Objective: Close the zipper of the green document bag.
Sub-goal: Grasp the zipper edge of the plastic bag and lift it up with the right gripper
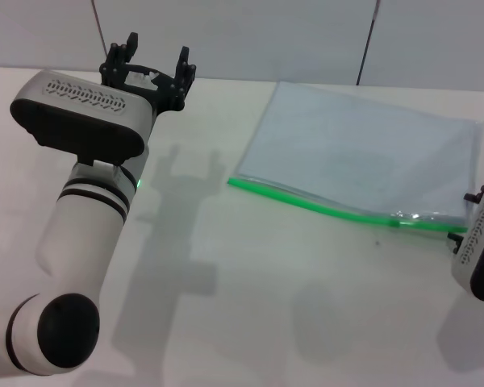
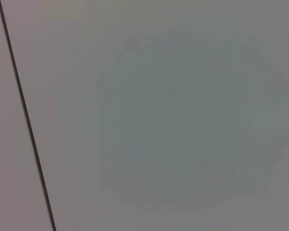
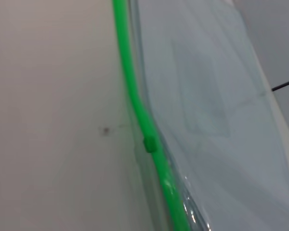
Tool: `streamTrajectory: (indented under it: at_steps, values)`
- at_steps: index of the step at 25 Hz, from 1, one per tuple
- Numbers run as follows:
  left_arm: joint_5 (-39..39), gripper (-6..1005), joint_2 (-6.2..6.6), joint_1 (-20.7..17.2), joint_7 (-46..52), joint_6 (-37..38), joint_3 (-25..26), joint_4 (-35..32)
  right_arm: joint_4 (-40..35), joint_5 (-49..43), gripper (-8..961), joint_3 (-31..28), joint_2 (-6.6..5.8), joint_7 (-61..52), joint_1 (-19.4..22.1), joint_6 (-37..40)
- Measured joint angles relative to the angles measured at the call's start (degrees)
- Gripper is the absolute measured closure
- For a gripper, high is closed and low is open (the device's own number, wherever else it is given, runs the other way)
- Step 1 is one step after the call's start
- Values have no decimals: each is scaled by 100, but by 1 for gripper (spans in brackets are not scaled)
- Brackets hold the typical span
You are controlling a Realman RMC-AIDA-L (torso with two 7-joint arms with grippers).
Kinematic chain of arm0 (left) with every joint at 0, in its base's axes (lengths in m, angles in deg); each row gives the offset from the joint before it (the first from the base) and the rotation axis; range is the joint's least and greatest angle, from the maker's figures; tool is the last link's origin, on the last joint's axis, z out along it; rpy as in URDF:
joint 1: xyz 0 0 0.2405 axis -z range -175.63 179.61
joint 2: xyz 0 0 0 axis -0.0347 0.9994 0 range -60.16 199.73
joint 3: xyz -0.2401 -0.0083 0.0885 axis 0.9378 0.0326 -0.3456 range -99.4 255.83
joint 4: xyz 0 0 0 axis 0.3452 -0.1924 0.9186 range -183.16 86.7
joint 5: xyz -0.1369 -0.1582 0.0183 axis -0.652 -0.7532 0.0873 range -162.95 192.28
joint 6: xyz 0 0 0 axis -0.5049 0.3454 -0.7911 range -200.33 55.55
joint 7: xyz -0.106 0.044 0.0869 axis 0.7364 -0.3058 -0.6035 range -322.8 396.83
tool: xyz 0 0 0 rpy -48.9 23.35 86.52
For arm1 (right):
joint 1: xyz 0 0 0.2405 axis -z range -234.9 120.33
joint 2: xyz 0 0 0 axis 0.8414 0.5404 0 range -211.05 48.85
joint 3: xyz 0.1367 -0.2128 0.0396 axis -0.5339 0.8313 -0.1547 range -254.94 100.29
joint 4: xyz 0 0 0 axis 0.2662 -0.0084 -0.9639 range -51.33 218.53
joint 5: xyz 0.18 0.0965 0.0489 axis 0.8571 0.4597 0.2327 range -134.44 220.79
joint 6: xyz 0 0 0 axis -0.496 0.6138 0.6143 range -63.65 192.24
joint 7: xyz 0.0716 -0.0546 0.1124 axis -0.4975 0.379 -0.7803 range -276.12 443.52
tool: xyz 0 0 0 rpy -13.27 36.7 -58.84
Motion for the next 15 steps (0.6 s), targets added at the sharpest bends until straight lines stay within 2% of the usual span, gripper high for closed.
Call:
streamTrajectory:
  at_steps: [15]
  values:
    - [0,275,0,5,0,-2,10,0,179,0,335,-201,0,11,-36,55]
